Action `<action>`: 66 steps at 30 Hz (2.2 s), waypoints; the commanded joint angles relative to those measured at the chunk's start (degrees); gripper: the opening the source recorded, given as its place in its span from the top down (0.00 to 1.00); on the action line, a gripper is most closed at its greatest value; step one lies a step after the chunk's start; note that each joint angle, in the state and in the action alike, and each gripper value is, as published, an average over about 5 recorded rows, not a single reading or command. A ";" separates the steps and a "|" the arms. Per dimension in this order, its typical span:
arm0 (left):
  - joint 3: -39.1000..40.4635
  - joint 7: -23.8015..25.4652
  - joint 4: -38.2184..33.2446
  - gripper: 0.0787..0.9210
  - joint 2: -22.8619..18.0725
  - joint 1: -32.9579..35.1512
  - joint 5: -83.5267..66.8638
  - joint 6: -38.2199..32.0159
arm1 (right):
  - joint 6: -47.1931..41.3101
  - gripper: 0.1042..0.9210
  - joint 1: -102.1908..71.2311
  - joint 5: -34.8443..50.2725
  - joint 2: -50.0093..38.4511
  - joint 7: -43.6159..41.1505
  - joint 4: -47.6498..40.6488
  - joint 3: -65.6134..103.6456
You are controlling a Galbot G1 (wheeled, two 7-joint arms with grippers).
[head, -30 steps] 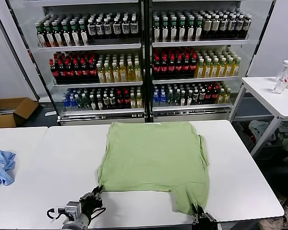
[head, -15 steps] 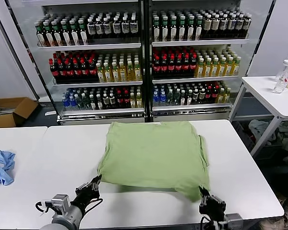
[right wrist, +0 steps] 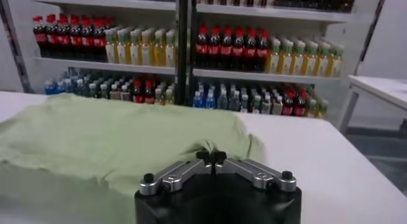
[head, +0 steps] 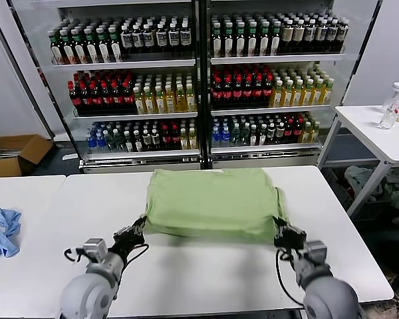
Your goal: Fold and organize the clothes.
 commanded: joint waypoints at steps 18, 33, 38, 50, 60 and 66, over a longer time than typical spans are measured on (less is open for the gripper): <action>0.78 -1.96 5.74 0.55 -2.59 3.02 9.23 -2.44 | 2.73 0.41 -5.96 -3.62 0.16 -0.39 -4.52 4.90; 3.59 -2.75 15.80 0.38 -3.20 -5.94 5.74 -0.78 | -3.76 0.36 0.19 6.27 2.12 -0.15 -14.58 0.74; 3.59 -1.87 14.78 0.56 -3.22 -5.82 3.58 -0.98 | -3.48 0.53 -0.42 7.08 1.22 -1.56 -12.90 0.66; 0.01 1.75 8.12 0.95 -2.37 -0.96 -12.16 0.94 | -1.21 0.92 -9.67 6.14 -2.48 -5.22 -1.70 3.86; -6.42 -1.26 -17.84 0.98 -1.03 24.84 -8.82 0.93 | -0.71 0.94 -37.57 -3.24 -3.30 -8.49 19.81 16.75; -7.72 -1.81 -28.04 0.98 -1.87 39.02 0.47 0.96 | -0.10 0.87 -42.64 -6.64 -2.30 -7.81 25.69 20.28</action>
